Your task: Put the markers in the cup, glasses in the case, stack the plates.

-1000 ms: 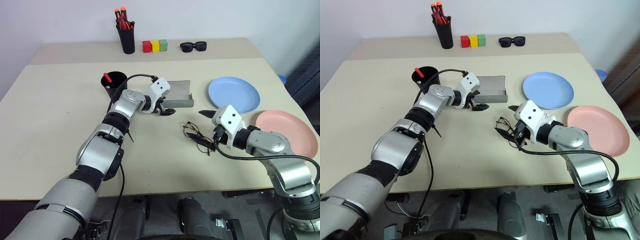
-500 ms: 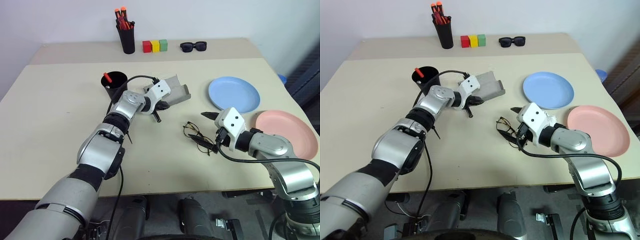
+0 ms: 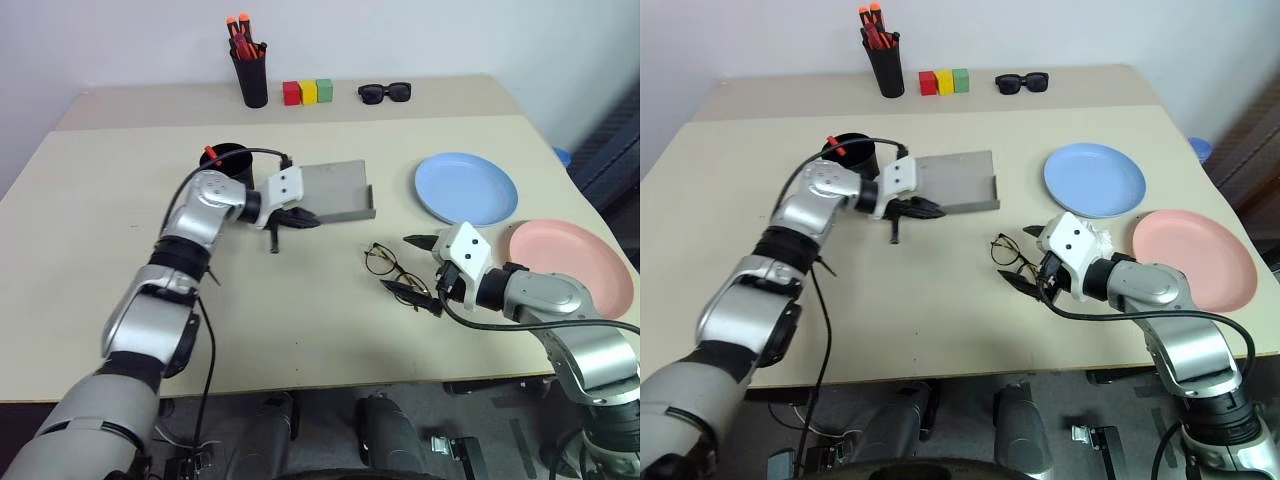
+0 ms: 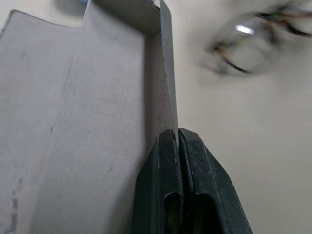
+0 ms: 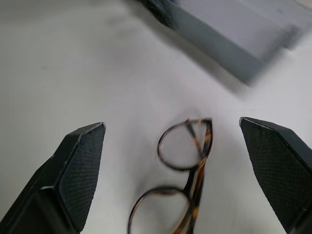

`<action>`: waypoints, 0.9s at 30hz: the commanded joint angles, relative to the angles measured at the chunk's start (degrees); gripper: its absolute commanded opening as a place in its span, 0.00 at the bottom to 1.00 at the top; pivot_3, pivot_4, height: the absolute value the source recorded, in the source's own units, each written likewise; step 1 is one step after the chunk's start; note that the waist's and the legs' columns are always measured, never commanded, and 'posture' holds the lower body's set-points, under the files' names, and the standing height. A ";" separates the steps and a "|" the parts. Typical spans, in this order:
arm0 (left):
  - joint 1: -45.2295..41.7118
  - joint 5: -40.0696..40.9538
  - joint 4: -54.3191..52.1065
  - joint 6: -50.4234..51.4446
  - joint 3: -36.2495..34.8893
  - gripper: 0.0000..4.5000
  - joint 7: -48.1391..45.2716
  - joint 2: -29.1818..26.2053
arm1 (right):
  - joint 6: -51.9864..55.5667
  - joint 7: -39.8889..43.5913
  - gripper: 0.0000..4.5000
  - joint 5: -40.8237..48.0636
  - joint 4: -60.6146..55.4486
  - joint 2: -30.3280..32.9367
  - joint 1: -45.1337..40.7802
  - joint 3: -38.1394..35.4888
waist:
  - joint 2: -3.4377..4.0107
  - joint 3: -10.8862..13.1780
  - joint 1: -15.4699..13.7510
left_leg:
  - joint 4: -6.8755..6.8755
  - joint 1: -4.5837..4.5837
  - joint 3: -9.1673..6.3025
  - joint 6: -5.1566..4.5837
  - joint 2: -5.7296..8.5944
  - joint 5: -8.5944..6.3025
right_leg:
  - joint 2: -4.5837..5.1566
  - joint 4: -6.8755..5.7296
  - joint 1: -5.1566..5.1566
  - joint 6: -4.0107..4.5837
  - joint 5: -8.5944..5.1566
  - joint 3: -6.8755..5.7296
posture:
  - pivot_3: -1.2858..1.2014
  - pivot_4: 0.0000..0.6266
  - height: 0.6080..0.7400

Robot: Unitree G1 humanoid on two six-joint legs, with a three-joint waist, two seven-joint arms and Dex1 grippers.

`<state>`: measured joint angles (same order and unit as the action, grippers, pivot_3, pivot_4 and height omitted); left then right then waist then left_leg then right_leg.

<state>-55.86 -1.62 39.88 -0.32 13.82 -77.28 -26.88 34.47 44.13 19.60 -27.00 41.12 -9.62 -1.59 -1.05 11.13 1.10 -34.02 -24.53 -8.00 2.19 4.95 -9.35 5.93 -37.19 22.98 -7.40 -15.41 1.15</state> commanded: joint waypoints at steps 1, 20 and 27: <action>3.08 4.71 -12.98 8.09 -0.81 0.01 -5.97 -3.62 | 1.25 -0.67 1.00 2.15 -0.49 0.20 -1.24 -3.24 | 0.01 0.00 -0.09 | 0.00 0.00 0.00 0.00 -0.01 0.00 | 0.00 0.01 -0.01 0.00 0.00 0.00 | 0.52 0.24 1.00; 18.21 7.07 -36.74 25.13 2.57 0.13 -2.61 -8.53 | 9.48 -0.95 1.00 5.10 2.78 1.96 -4.32 -3.38 | 0.02 -0.01 -0.34 | -0.02 0.02 -0.03 -0.01 -0.09 -0.01 | 0.03 0.04 -0.01 0.04 -0.02 0.03 | 0.52 0.24 1.00; 18.76 9.09 -38.12 25.18 1.02 0.52 0.22 -8.28 | 11.22 -2.25 1.00 4.74 3.46 2.07 -5.30 -2.52 | 0.02 -0.01 -0.39 | -0.02 0.02 -0.04 -0.02 -0.09 -0.01 | 0.05 0.06 -0.01 0.04 -0.02 0.05 | 0.52 0.24 1.00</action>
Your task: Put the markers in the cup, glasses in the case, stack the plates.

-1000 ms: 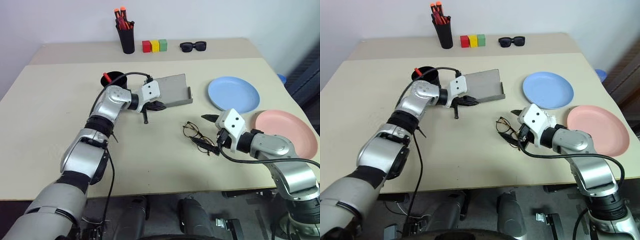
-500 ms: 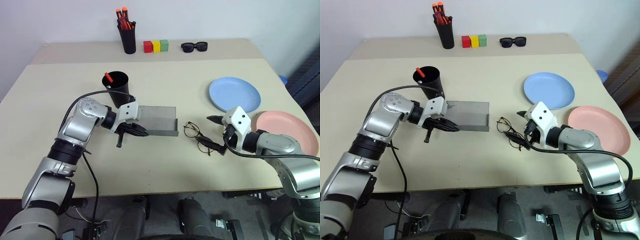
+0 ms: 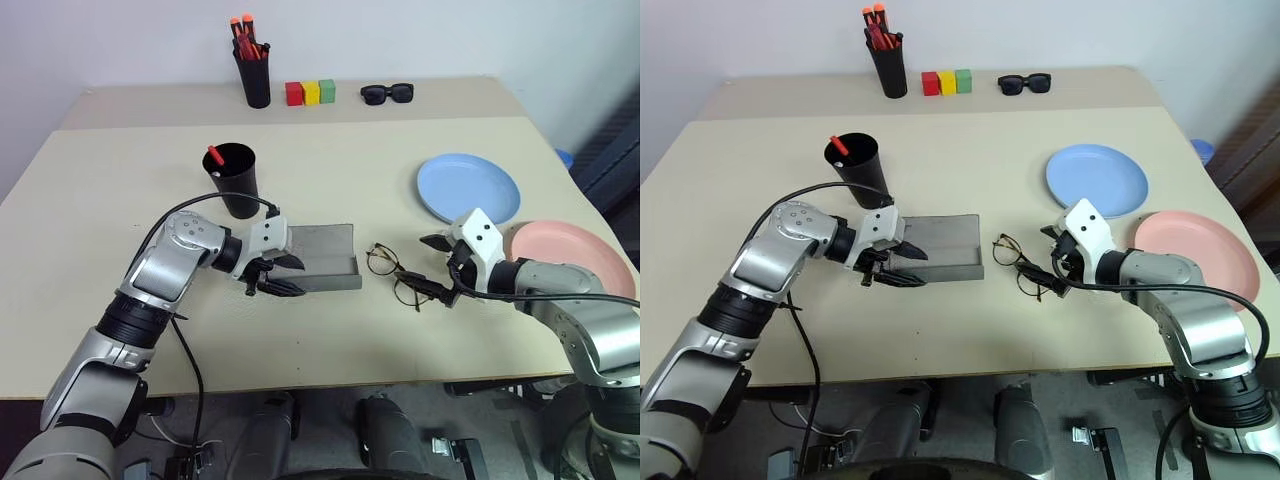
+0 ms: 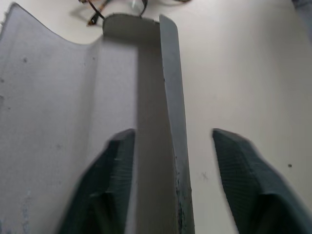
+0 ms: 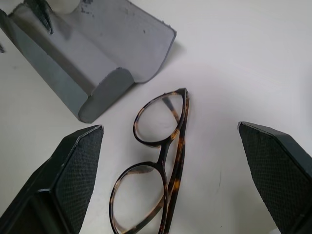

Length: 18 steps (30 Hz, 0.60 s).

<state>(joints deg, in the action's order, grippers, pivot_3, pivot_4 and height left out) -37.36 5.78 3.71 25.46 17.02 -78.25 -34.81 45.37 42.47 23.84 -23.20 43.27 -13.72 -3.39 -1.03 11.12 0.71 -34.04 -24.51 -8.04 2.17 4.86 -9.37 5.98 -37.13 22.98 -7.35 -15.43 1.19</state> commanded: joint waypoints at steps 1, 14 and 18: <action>0.51 2.16 -2.22 -1.31 -2.72 0.52 1.61 -0.41 | 0.84 -0.92 1.00 0.60 -0.18 -0.16 -1.34 -0.85 | 0.00 0.00 -0.01 | 0.00 0.00 0.00 0.00 0.00 0.00 | 0.00 0.00 0.00 0.00 0.00 0.00 | 0.52 0.24 1.00; 18.86 9.72 -16.65 -9.15 -14.02 0.52 8.17 -4.60 | 9.22 -5.82 1.00 0.91 2.09 -2.99 -4.38 2.11 | 0.05 -0.03 0.02 | 0.06 -0.01 0.09 -0.01 -0.08 -0.01 | 0.03 0.03 0.11 0.23 -0.04 0.12 | 0.52 0.24 1.00; 24.75 10.88 -19.78 -10.51 -16.03 0.52 10.25 -5.25 | 10.27 -6.09 1.00 0.70 3.50 -3.00 -5.78 3.31 | 0.06 -0.03 -0.13 | 0.07 -0.01 0.11 -0.02 -0.07 -0.02 | 0.05 0.05 0.12 0.26 -0.05 0.13 | 0.52 0.24 1.00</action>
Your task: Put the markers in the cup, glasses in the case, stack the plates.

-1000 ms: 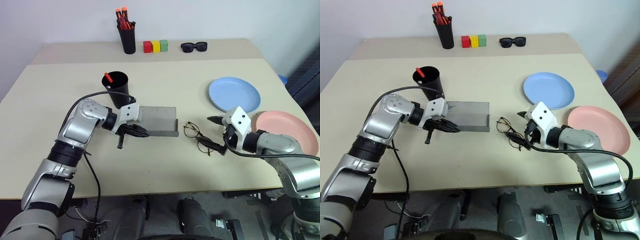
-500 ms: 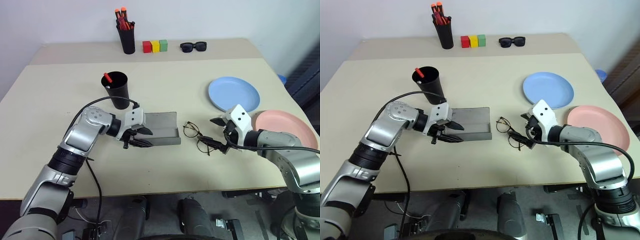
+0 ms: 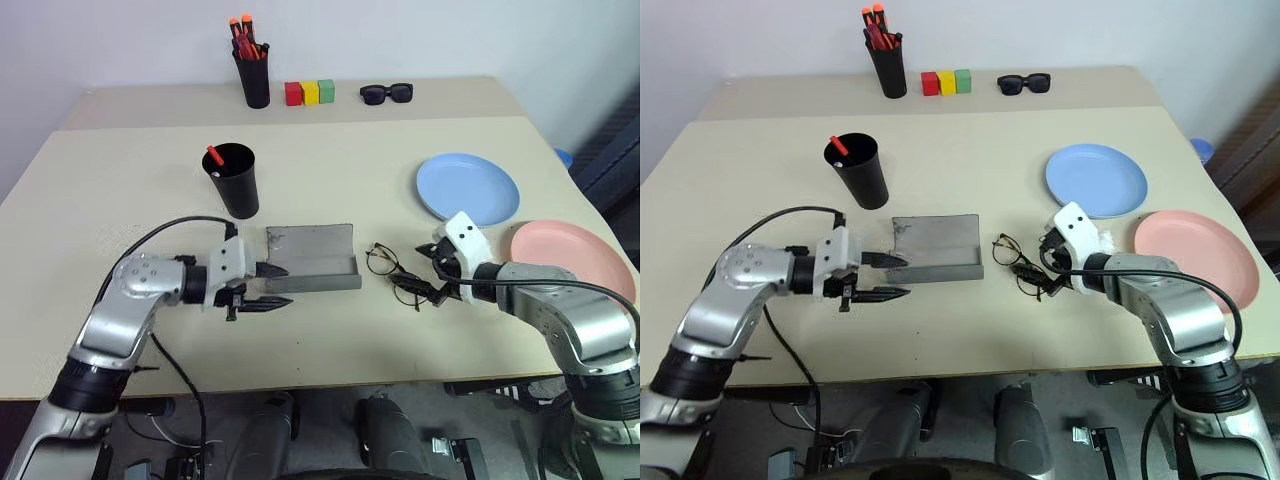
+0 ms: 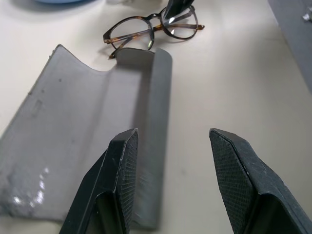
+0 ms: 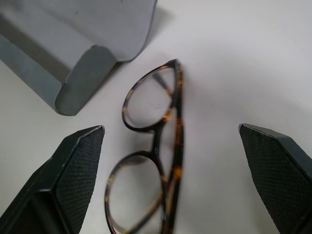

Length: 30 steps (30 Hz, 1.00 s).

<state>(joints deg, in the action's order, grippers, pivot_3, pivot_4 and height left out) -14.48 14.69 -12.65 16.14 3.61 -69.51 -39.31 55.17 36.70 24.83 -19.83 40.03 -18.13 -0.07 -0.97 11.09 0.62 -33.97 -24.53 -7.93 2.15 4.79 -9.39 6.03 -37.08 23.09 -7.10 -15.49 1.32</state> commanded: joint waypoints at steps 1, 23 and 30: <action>2.70 2.48 -3.96 -0.67 -3.01 0.52 2.02 -0.85 | 0.76 -0.24 1.00 -0.30 0.58 0.35 -1.68 0.25 | 0.00 0.00 -0.10 | 0.00 0.00 0.00 0.00 0.00 0.00 | 0.00 0.01 0.00 0.01 0.00 0.00 | 0.52 0.24 1.00; 8.12 4.73 -5.59 1.22 -5.41 0.54 8.70 -1.47 | -3.49 3.64 0.01 -2.65 -1.52 4.59 -3.19 3.19 | 0.02 -0.07 -0.01 | 0.00 0.01 0.05 0.00 -0.10 -0.02 | -0.07 0.19 -0.07 0.13 0.02 -0.01 | 0.52 0.24 1.00; 10.40 5.92 -1.41 -0.19 -13.59 0.54 12.55 -2.31 | -10.65 12.38 0.01 -3.04 -2.11 1.11 -18.16 11.74 | 0.15 0.01 1.24 | 0.11 -0.01 0.36 0.00 -0.41 -0.03 | -0.12 0.15 0.24 0.27 0.11 0.01 | 0.52 0.24 1.00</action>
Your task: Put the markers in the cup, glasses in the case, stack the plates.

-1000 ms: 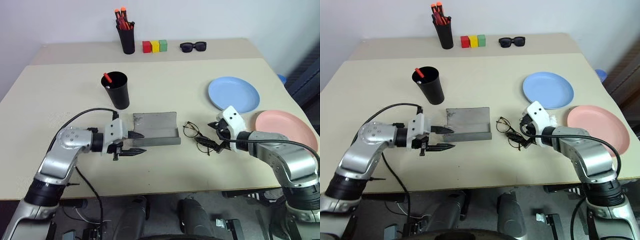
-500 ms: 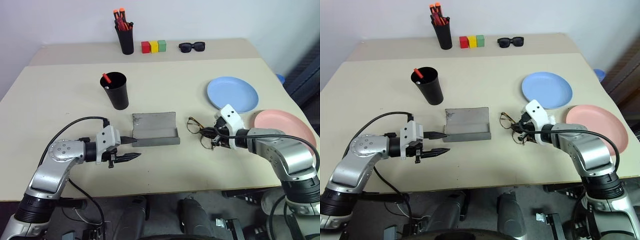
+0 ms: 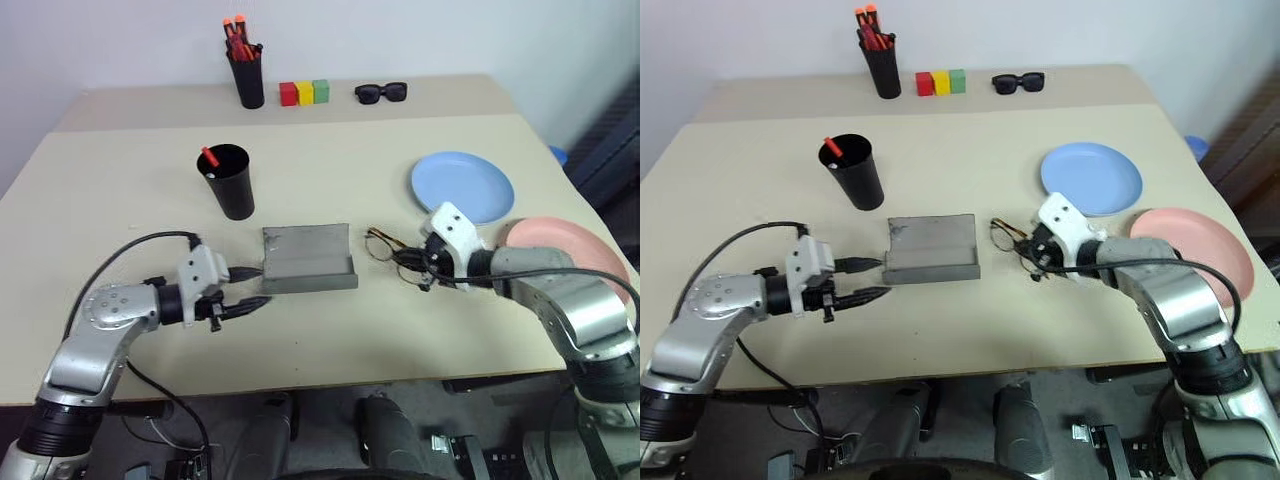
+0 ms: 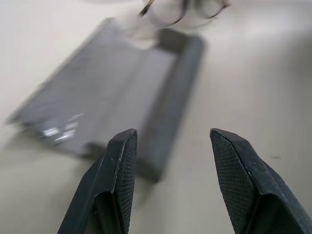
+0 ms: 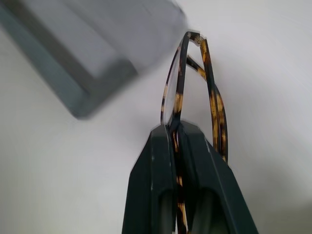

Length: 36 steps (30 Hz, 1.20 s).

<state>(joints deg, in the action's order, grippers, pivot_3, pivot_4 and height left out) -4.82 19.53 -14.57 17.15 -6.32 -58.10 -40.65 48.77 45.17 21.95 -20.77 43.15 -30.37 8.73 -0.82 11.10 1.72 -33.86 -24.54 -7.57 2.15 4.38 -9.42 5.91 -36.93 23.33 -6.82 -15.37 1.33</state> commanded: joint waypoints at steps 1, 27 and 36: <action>1.00 1.04 0.78 -1.41 -3.90 0.54 1.13 -1.09 | -5.31 5.47 0.01 -0.27 0.27 -2.85 -7.58 4.32 | -0.03 -0.02 0.12 | 0.05 0.00 -0.05 0.00 -0.02 0.00 | -0.01 0.00 0.00 0.01 0.01 -0.08 | 0.52 0.24 1.00; 5.13 4.04 -9.99 6.44 -6.32 0.54 11.31 -0.13 | -26.69 27.30 0.44 -12.01 37.12 -20.42 -22.54 16.28 | -0.03 -0.02 -0.66 | 0.10 0.05 -0.04 0.05 -0.04 -0.02 | -0.11 -0.05 0.04 -0.01 0.08 -0.10 | 0.52 0.24 1.00; -5.42 9.52 -11.27 20.46 -2.18 0.34 16.60 2.81 | -28.98 21.24 0.78 -12.35 24.31 -15.97 -17.43 9.07 | -0.05 -0.03 -1.10 | 0.08 0.04 -0.06 0.07 -0.02 -0.01 | -0.12 -0.06 0.02 -0.17 0.17 -0.11 | 0.52 0.24 1.00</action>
<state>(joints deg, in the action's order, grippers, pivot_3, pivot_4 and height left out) -8.14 26.76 -23.48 33.94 -9.32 -43.11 -37.86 19.73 67.27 8.63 9.10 25.74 -49.32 20.73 -0.87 11.07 0.62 -33.79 -24.50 -7.65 2.22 4.37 -9.42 5.79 -36.99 23.35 -7.00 -15.21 1.22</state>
